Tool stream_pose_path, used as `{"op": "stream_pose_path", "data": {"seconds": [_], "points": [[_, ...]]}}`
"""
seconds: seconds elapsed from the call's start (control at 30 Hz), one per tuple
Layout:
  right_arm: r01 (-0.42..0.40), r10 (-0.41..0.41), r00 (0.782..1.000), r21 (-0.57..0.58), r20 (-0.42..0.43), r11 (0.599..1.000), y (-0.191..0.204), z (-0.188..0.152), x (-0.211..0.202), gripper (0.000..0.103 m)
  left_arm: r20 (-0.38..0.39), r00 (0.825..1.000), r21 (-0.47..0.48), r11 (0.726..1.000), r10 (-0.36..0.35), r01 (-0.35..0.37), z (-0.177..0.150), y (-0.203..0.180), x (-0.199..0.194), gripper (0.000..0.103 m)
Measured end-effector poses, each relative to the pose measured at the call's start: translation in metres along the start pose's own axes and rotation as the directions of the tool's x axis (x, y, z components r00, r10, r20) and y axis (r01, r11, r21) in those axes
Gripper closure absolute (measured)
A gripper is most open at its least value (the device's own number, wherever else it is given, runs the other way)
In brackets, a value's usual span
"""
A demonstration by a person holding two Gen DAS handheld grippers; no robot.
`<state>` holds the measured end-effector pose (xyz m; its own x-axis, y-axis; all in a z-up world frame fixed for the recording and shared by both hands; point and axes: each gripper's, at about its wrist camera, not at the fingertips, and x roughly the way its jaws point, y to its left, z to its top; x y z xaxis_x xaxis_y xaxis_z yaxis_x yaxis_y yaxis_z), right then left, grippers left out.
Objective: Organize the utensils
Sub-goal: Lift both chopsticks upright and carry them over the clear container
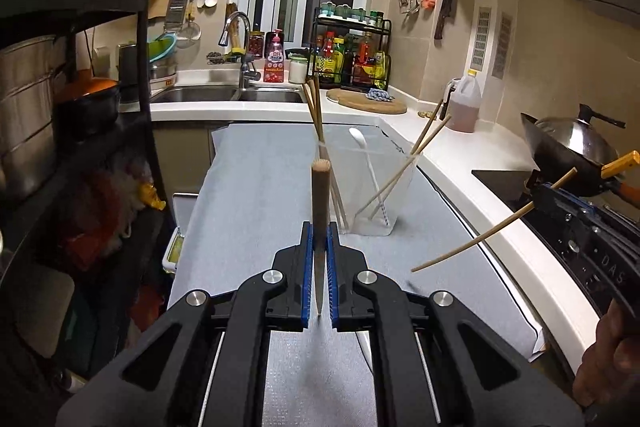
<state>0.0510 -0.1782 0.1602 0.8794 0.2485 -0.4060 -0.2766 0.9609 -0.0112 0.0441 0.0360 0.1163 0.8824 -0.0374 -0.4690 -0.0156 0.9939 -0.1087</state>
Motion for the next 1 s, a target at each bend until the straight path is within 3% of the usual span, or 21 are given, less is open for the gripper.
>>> {"op": "stream_pose_path", "data": {"seconds": [0.53,0.87,1.0], "points": [[-0.069,0.069,0.996,0.002,-0.053,0.998,0.002,0.058,0.028,0.098,-0.053,0.996,0.005,0.997,-0.073,0.073,0.069,0.0,0.015,0.096],[-0.09,0.09,0.993,0.004,0.075,0.996,-0.006,0.152,0.039,0.098,-0.022,0.991,0.016,0.991,-0.131,0.131,0.175,-0.012,0.021,0.096],[-0.081,0.08,0.99,0.003,0.118,0.997,-0.008,0.176,0.058,0.098,0.004,0.992,0.024,0.992,-0.127,0.127,0.207,-0.019,0.042,0.096]]}}
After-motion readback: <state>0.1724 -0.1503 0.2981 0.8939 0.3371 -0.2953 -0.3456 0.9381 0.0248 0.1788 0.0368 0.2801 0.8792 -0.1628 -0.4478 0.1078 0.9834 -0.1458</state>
